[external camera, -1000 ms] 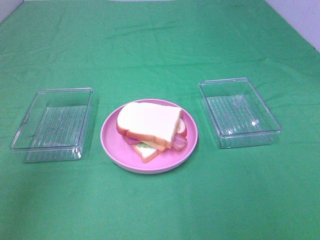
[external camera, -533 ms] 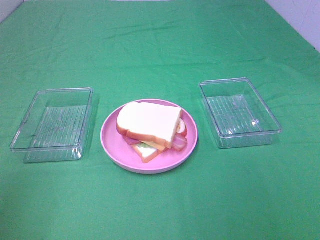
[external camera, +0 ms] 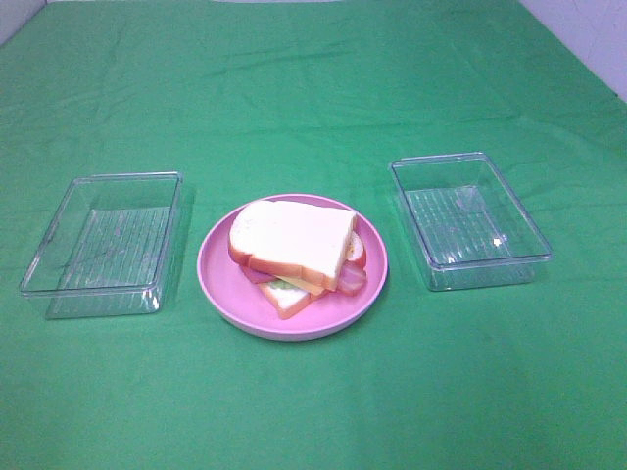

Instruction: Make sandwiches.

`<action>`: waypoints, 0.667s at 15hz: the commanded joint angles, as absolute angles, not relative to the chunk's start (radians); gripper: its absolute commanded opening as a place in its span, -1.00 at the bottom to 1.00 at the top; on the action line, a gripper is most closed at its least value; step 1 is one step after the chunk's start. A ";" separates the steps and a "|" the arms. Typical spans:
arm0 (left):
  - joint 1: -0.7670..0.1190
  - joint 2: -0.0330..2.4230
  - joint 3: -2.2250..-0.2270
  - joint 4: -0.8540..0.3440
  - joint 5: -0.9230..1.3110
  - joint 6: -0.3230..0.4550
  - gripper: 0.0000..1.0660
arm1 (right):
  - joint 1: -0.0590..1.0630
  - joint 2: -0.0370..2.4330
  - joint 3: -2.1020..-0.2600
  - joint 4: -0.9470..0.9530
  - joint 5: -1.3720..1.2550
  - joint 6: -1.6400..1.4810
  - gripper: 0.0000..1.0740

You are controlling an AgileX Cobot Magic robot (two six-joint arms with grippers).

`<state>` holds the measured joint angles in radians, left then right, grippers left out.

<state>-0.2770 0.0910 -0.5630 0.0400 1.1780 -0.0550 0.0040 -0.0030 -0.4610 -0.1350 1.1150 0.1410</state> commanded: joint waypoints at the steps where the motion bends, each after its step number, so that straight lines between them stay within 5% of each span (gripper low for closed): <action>1: -0.275 0.050 -0.514 0.000 1.078 -0.030 0.89 | -0.001 -0.037 -0.457 -0.135 1.106 0.133 0.80; 7: -0.274 0.045 -0.518 -0.007 1.077 -0.008 0.89 | -0.001 -0.030 -0.457 -0.136 1.106 0.133 0.80; 10: -0.159 -0.032 -0.518 0.000 1.079 -0.008 0.89 | -0.001 -0.030 -0.457 -0.136 1.106 0.133 0.80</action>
